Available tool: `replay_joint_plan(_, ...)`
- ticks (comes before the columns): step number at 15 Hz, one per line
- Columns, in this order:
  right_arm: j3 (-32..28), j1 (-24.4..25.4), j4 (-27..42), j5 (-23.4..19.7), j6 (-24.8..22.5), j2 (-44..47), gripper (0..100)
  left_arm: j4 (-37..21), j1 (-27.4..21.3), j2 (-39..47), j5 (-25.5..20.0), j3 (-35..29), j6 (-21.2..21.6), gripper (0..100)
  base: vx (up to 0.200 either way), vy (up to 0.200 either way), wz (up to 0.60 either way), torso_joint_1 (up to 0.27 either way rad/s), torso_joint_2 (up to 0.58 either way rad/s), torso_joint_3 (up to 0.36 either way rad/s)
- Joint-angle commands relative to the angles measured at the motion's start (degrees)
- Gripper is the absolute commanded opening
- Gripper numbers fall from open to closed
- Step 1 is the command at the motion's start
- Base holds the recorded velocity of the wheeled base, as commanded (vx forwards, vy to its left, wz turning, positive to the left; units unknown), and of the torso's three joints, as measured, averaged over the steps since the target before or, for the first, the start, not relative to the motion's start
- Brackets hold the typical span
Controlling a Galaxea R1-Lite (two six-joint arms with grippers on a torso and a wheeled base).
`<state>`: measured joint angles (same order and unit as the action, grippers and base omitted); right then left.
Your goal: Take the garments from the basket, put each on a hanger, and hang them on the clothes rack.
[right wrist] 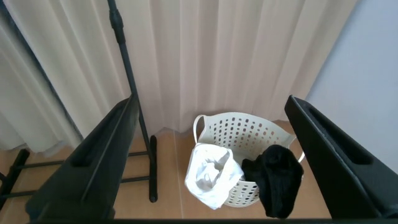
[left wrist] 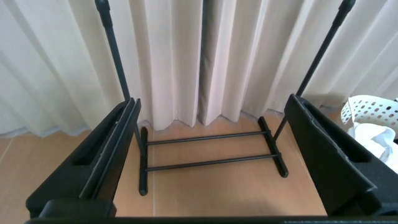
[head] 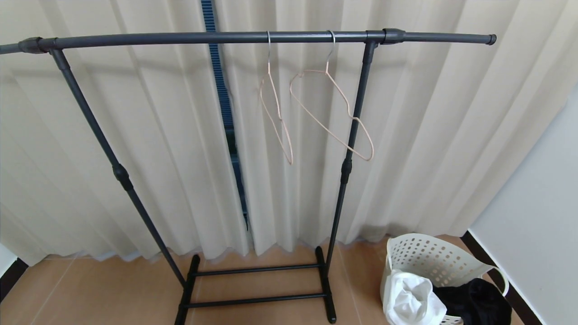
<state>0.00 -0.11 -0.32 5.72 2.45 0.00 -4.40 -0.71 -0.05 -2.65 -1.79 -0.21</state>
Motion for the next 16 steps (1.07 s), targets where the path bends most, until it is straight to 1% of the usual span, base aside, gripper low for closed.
replay_joint_plan(1, 0.0, 0.0, 0.0, 0.0, 0.0, 0.0, 100, 0.0, 0.0, 0.0, 0.0, -0.1, -0.1, 100, 0.0, 0.0, 0.0, -0.207, 0.55, 0.339)
replay_joint_plan(9, 0.0, 0.0, 0.1, 0.0, -0.1, 0.0, 100, 0.0, 0.0, 0.0, -0.1, -0.1, -0.1, 100, 0.0, 0.0, 0.0, -0.171, 0.51, 0.339)
replay_joint_plan(16, -0.1, 0.1, 0.0, -0.1, 0.1, 0.0, 100, 0.0, 0.0, 0.0, -0.1, -0.1, -0.2, 100, 0.0, 0.0, 0.0, -0.111, 0.47, 0.349)
